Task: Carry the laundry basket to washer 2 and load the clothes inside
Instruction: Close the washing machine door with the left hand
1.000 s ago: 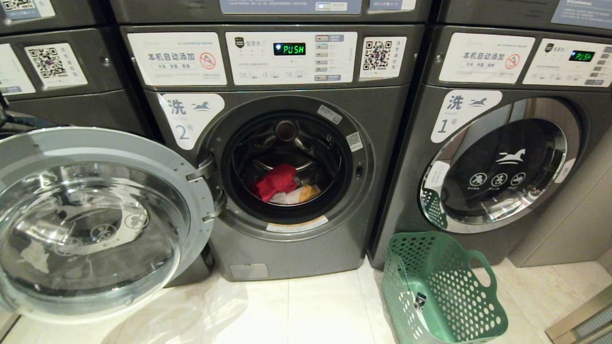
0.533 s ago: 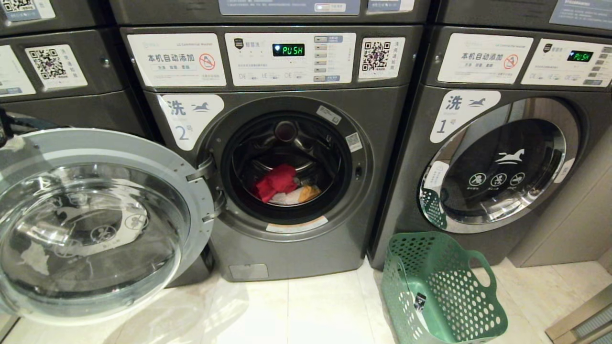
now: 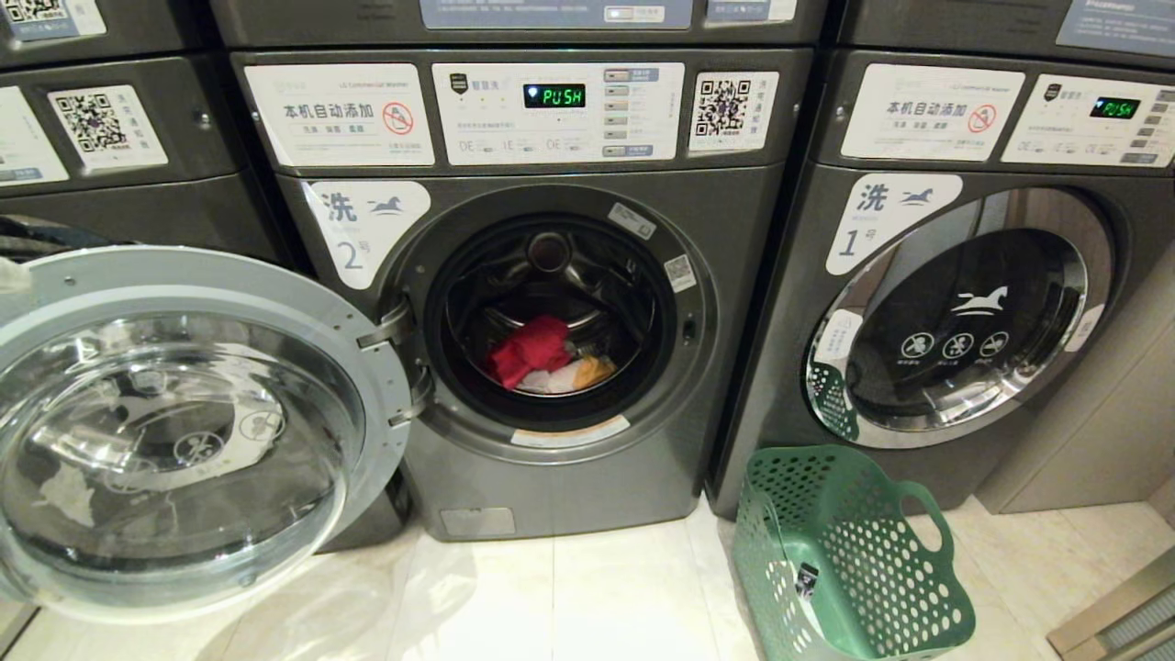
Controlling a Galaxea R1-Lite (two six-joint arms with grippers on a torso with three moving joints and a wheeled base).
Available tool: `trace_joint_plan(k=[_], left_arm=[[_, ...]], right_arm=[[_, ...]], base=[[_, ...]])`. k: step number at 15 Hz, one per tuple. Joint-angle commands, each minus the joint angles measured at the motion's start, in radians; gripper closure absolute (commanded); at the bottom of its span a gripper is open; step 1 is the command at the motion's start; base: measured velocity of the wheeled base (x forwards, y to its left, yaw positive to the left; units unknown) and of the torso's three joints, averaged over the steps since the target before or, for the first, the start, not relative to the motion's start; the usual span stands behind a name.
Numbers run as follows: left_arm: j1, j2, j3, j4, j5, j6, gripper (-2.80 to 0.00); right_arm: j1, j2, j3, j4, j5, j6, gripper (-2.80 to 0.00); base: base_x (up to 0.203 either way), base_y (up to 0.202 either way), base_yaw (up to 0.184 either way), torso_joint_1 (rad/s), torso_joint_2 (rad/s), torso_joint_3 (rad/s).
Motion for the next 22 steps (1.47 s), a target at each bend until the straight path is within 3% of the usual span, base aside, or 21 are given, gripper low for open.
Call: trace_joint_plan(k=[1,3,6,10,12,16,20,21,22], left_arm=[[0.005,0.007,0.0,-0.124,0.001,0.009,0.0],[0.014,0.079,0.001,-0.304,0.041,0.036,0.0],[0.017,0.169,0.002,-0.335,0.107,0.056,0.0],[0.015,0.213,0.002,-0.3,0.111,0.089,0.0],[0.007,0.19,0.001,-0.194,0.103,0.091,0.0],[-0.018,0.065,0.002,0.122,-0.004,0.109,0.0],[-0.114,-0.104,0.002,0.393,-0.09,0.123,0.0],[-0.153,-0.142,0.001,0.433,-0.11,0.124,0.0],[-0.163,-0.148,0.001,0.401,-0.114,0.127,0.0]], right_arm=[[0.0,0.002,0.0,0.0,0.0,0.0,0.0],[0.0,0.002,0.0,0.0,0.0,0.0,0.0],[0.0,0.002,0.0,0.0,0.0,0.0,0.0],[0.0,0.002,0.0,0.0,0.0,0.0,0.0],[0.0,0.002,0.0,0.0,0.0,0.0,0.0],[0.0,0.002,0.0,0.0,0.0,0.0,0.0],[0.0,0.002,0.0,0.0,0.0,0.0,0.0],[0.0,0.002,0.0,0.0,0.0,0.0,0.0],[0.0,0.002,0.0,0.0,0.0,0.0,0.0]], base=[[0.0,0.0,0.0,0.0,0.0,0.0],[0.0,0.0,0.0,0.0,0.0,0.0],[0.0,0.0,0.0,0.0,0.0,0.0],[0.0,0.0,0.0,0.0,0.0,0.0],[0.0,0.0,0.0,0.0,0.0,0.0],[0.0,0.0,0.0,0.0,0.0,0.0],[0.0,0.0,0.0,0.006,0.01,-0.003],[0.0,0.0,0.0,0.0,0.0,0.0],[0.0,0.0,0.0,0.0,0.0,0.0]])
